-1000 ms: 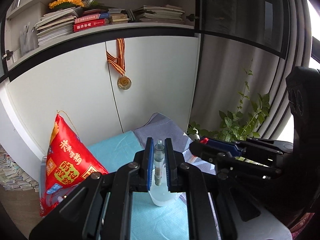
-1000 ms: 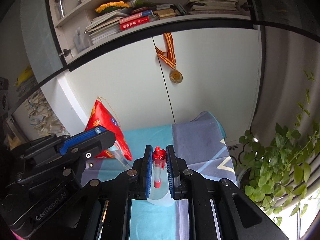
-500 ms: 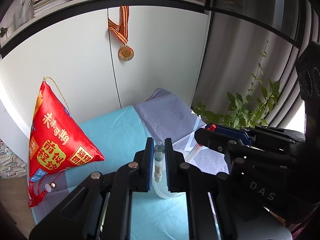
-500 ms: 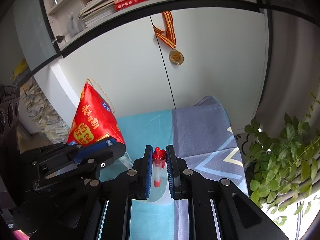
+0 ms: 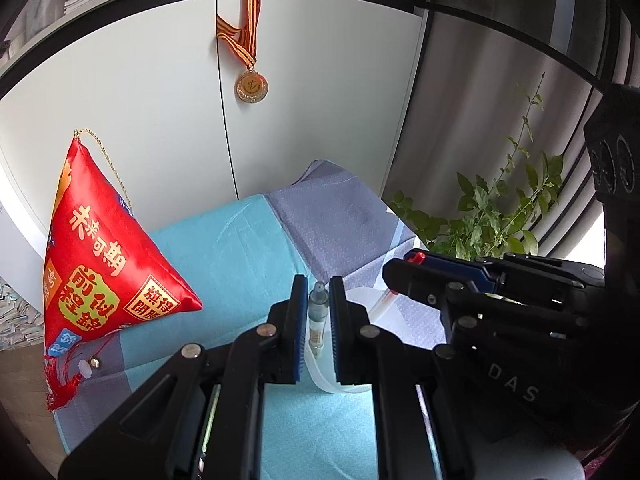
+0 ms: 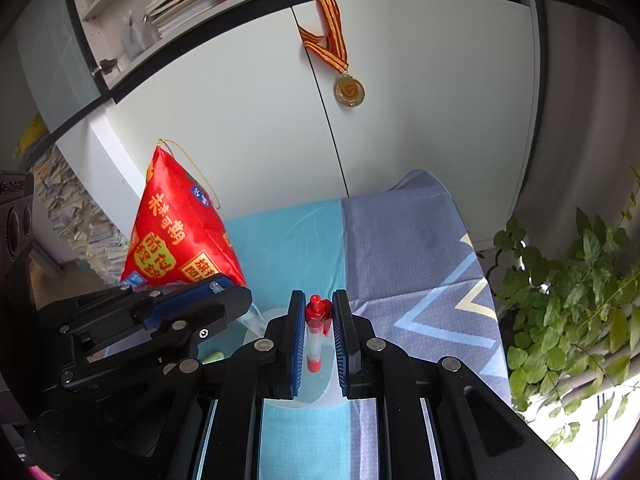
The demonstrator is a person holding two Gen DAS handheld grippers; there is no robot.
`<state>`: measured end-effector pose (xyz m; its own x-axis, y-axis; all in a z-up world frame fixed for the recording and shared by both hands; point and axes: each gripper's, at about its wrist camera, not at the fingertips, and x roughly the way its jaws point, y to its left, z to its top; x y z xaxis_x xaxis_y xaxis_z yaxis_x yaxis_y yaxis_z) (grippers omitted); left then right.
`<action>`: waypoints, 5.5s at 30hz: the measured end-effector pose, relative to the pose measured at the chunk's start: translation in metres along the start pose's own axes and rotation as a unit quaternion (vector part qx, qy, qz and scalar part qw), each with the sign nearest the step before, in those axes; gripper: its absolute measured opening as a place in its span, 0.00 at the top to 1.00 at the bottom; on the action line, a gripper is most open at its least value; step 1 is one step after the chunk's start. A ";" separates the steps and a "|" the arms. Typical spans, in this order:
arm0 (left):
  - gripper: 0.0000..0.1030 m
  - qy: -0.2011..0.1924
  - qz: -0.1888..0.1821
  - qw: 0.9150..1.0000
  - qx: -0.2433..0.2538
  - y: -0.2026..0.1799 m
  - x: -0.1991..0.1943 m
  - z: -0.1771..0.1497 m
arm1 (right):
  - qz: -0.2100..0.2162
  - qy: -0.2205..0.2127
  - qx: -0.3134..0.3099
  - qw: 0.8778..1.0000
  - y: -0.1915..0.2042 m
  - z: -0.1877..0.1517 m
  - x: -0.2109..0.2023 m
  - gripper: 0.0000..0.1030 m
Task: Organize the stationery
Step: 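Lower both pens into the frosted cup and open both tools, then withdraw both tools from the cup back over the pens, then grasp the black pen with the left tool while the right tool grasps the clear beige-tipped pen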
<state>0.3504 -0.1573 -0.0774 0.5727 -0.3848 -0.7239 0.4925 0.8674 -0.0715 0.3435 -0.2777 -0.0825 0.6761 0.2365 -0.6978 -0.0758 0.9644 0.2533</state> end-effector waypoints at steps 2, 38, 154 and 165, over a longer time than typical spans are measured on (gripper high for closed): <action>0.91 0.003 -0.001 1.000 -0.001 0.000 0.002 0.000 | 0.001 0.003 0.002 1.000 -0.001 -0.001 0.002 0.86; 0.80 -0.050 0.005 0.999 -0.011 0.008 -0.060 -0.008 | 0.006 -0.026 0.021 0.999 0.010 -0.002 -0.042 0.78; 0.75 0.137 0.064 0.987 -0.046 0.089 -0.062 -0.223 | -0.024 0.228 -0.143 0.963 0.119 -0.173 0.029 0.64; 0.75 0.154 0.067 0.985 -0.041 0.091 -0.041 -0.217 | -0.036 0.231 -0.141 0.962 0.120 -0.170 0.046 0.69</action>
<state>0.2296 0.0054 -0.2033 0.3964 -0.1616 -0.9038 0.3647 0.9311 -0.0066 0.2411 -0.1310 -0.1977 0.2934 0.1317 -0.9469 -0.2815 0.9585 0.0461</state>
